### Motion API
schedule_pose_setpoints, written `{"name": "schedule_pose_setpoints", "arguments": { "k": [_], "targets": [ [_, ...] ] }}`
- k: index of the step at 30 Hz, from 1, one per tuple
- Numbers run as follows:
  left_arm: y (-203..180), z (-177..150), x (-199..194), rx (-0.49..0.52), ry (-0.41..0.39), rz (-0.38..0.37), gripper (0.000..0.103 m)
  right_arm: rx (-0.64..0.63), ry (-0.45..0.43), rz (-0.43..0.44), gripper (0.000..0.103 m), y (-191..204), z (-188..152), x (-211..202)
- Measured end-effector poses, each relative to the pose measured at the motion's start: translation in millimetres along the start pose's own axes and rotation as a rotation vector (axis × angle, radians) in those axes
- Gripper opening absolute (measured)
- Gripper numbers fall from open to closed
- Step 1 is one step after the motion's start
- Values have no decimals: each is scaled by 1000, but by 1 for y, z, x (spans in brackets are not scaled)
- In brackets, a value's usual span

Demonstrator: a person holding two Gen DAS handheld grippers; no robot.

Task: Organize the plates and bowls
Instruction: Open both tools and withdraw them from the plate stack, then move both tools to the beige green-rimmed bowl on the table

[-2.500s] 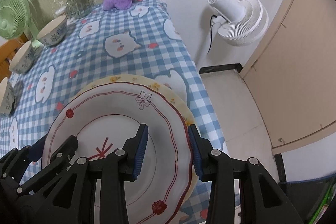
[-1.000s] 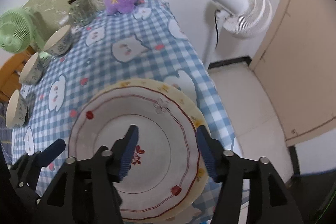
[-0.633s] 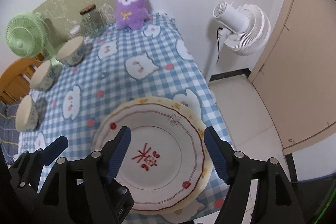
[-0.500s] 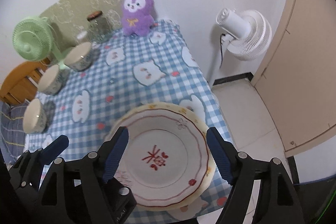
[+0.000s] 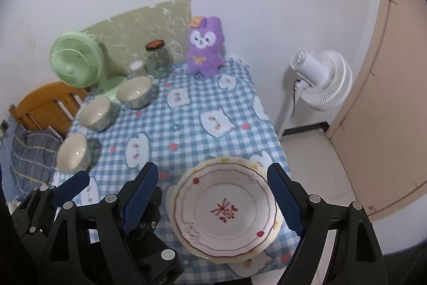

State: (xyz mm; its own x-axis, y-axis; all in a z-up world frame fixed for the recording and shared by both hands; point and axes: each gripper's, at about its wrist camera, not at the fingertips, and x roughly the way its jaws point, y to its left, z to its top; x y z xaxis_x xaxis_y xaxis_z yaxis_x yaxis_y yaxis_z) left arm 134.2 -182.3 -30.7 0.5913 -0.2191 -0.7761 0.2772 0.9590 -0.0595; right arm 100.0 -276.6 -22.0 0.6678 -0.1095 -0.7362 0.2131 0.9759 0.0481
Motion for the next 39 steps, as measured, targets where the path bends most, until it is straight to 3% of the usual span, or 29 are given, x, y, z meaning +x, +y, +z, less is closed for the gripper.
{"name": "schedule_pose_setpoints", "arguments": {
  "k": [10, 21, 28, 39],
  "targets": [
    [7, 16, -29, -31, -76, 51, 92, -58, -59, 37, 86, 11, 24, -21],
    [40, 24, -20, -107, -85, 99, 92, -117, -103, 64, 86, 45, 37, -11],
    [86, 29, -16, -130, -75, 108, 92, -108, -90, 76, 86, 87, 43, 1],
    [170, 38, 3, -80, -57, 115, 92, -63, -84, 60, 86, 171, 46, 31]
  ]
}}
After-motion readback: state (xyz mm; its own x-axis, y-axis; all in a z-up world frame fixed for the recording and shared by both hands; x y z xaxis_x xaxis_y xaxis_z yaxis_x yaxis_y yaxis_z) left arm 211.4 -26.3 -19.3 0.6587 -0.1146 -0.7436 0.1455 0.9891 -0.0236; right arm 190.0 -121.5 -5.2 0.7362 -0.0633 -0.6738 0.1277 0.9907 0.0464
